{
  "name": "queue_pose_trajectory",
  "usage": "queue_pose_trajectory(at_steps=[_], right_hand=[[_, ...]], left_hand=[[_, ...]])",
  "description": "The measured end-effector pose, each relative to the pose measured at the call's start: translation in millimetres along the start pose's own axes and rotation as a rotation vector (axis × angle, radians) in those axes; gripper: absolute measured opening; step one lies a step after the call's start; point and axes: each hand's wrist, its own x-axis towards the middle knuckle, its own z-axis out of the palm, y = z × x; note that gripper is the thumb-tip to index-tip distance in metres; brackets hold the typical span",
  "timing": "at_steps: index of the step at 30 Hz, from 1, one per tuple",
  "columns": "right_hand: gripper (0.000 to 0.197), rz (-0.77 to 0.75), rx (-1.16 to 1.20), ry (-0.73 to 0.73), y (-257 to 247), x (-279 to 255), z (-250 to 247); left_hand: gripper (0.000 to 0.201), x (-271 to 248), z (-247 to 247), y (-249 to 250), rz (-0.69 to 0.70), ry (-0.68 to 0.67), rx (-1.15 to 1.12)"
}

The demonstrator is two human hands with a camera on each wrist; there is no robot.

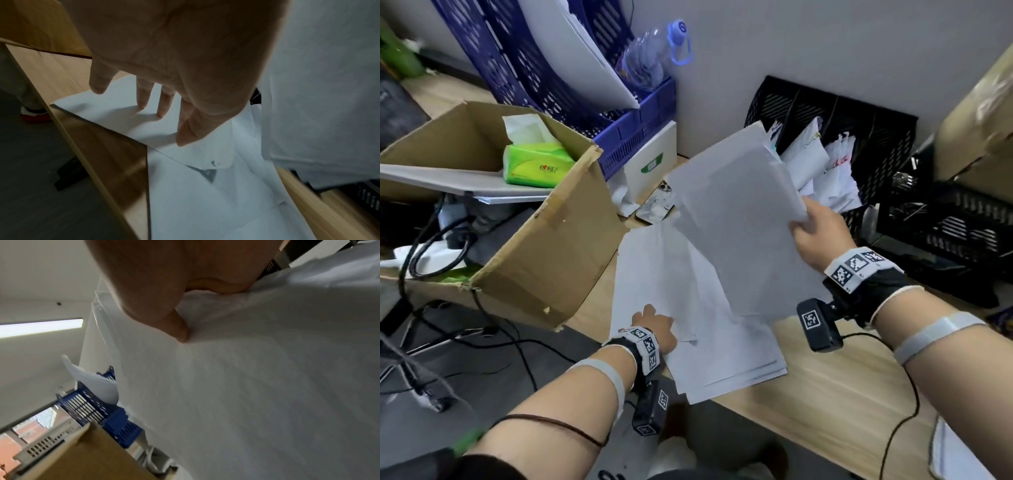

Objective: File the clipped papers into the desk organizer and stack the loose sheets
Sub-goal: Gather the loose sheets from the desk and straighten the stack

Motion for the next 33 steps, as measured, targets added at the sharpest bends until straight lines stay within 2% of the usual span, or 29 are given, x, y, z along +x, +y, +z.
queue_pose_trajectory(at_steps=[4,6,8,11,13,15,18,21,23,25,27,30,33], right_hand=[[0.025,0.019,0.168,0.051,-21,3,-14],[0.030,0.062,0.241,0.048,-27,4,-14],[0.035,0.108,0.266,-0.017,-31,3,-7],[0.038,0.195,0.172,-0.173,-27,-4,25],[0.037,0.265,0.123,-0.302,-17,-12,58],[0.034,0.346,0.077,-0.434,-4,-20,92],[0.031,0.505,-0.038,-0.499,19,-28,135],[0.041,0.678,-0.112,-0.488,29,-38,159],[0.056,0.716,-0.125,-0.429,29,-43,169],[0.079,0.731,-0.046,-0.360,32,-43,178],[0.090,0.764,0.061,-0.397,30,-39,181],[0.066,0.784,0.032,-0.516,31,-36,186],[0.021,0.701,0.090,-0.485,30,-37,183]], left_hand=[[0.041,-6,0,1,0.091,0.031,-0.064],[0.046,-2,4,-4,0.140,0.043,-0.233],[0.047,0,6,-14,0.146,0.112,-0.428],[0.037,1,5,-33,-0.026,0.278,-0.728],[0.038,1,4,-46,-0.165,0.315,-0.867],[0.047,3,5,-53,-0.248,0.324,-0.916],[0.057,6,6,-57,-0.256,0.315,-0.926],[0.062,12,11,-53,-0.187,0.273,-0.939],[0.070,16,13,-48,-0.179,0.218,-1.000],[0.072,22,16,-43,-0.194,0.150,-1.022],[0.078,25,17,-42,-0.197,0.089,-1.016],[0.077,22,15,-41,-0.163,0.158,-0.964],[0.057,24,16,-44,-0.085,0.206,-0.999]])
